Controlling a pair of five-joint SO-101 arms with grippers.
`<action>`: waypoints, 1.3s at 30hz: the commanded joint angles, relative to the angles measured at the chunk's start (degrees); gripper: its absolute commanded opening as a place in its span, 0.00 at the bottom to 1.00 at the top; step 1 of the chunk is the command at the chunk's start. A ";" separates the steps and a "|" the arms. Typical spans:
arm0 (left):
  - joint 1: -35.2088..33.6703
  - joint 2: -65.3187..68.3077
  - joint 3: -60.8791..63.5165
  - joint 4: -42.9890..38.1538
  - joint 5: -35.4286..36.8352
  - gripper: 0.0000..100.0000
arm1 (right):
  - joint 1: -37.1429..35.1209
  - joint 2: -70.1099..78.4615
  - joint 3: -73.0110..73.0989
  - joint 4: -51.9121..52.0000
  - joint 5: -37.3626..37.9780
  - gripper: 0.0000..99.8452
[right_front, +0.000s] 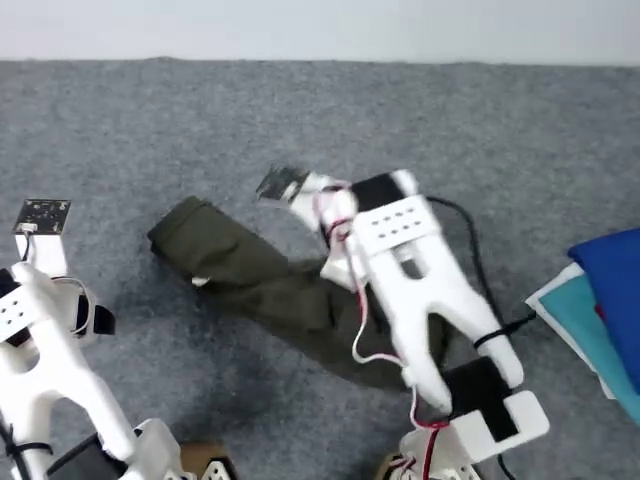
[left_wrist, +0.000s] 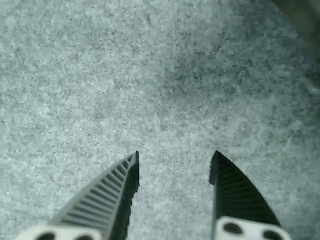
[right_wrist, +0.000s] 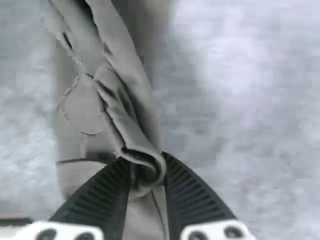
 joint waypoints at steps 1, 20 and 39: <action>0.18 -0.70 -0.22 -0.62 -0.62 0.22 | 5.05 1.36 -4.13 -2.33 3.60 0.01; 0.18 -0.70 -0.22 -0.53 -0.62 0.22 | 15.34 14.81 -22.33 -1.63 -1.05 0.30; 0.00 -0.70 -0.22 -0.53 -0.62 0.22 | -1.63 18.77 -25.93 18.42 -0.18 0.30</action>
